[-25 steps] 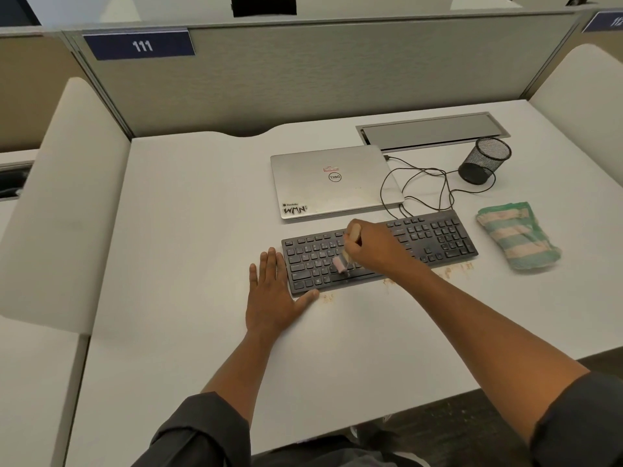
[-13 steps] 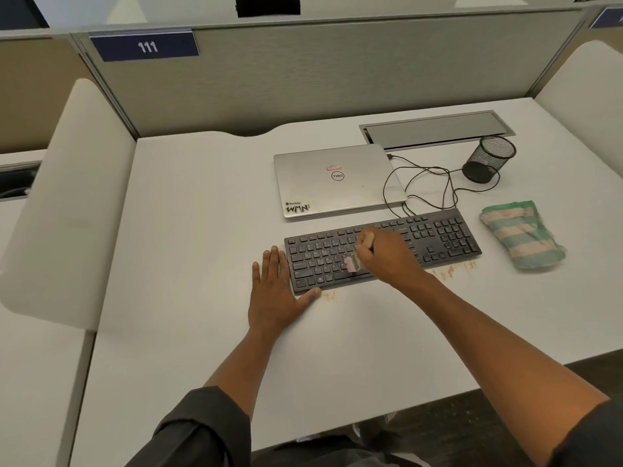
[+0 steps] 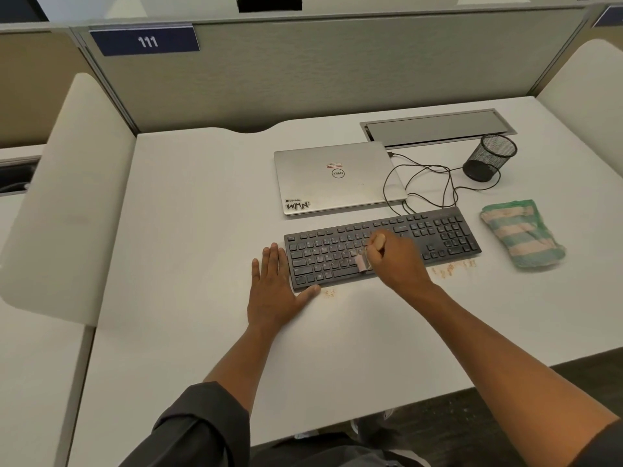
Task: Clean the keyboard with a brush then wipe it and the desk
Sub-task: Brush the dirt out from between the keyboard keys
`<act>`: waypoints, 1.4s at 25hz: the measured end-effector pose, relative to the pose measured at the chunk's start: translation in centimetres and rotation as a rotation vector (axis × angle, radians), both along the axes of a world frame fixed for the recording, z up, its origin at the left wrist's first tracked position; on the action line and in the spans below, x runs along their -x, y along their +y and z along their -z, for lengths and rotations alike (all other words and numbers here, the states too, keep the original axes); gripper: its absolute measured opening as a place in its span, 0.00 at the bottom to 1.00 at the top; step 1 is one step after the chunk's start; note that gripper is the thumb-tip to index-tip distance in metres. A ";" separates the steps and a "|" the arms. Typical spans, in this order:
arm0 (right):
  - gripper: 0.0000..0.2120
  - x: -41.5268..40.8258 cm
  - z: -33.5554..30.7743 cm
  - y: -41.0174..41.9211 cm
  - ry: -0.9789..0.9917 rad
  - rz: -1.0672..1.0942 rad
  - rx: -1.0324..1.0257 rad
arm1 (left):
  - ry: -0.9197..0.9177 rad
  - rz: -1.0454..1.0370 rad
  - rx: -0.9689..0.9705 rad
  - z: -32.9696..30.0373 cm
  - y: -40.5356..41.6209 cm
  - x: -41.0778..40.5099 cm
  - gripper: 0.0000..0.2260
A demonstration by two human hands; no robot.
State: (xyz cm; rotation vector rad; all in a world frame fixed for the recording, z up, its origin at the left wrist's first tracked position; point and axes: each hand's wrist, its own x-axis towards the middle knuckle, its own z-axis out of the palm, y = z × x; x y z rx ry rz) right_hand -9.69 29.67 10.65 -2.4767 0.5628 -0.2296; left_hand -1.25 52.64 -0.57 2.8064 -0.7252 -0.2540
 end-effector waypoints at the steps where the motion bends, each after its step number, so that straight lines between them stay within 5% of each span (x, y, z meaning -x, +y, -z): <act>1: 0.06 -0.1 -0.3 0.2 -0.009 -0.008 -0.041 | -0.004 -0.002 0.002 0.0 0.0 0.0 0.53; 6: 0.07 -1.3 -1.2 1.4 0.127 -0.200 -0.177 | -0.010 -0.003 0.003 0.0 -0.1 0.0 0.53; 12: 0.09 -1.5 -2.7 -2.1 0.118 -0.017 -0.266 | -0.008 0.001 0.008 0.0 0.0 0.0 0.53; 16: 0.04 -2.2 -2.9 -1.7 -0.013 -0.009 -0.218 | -0.011 0.001 0.007 0.0 0.0 0.0 0.53; 24: 0.06 -2.1 -1.4 -1.9 0.129 -0.058 0.007 | -0.008 -0.001 0.012 0.0 0.0 0.0 0.53; 35: 0.04 -2.0 -1.4 -2.2 0.085 0.026 -0.045 | -0.009 0.001 0.008 0.0 -0.1 0.0 0.53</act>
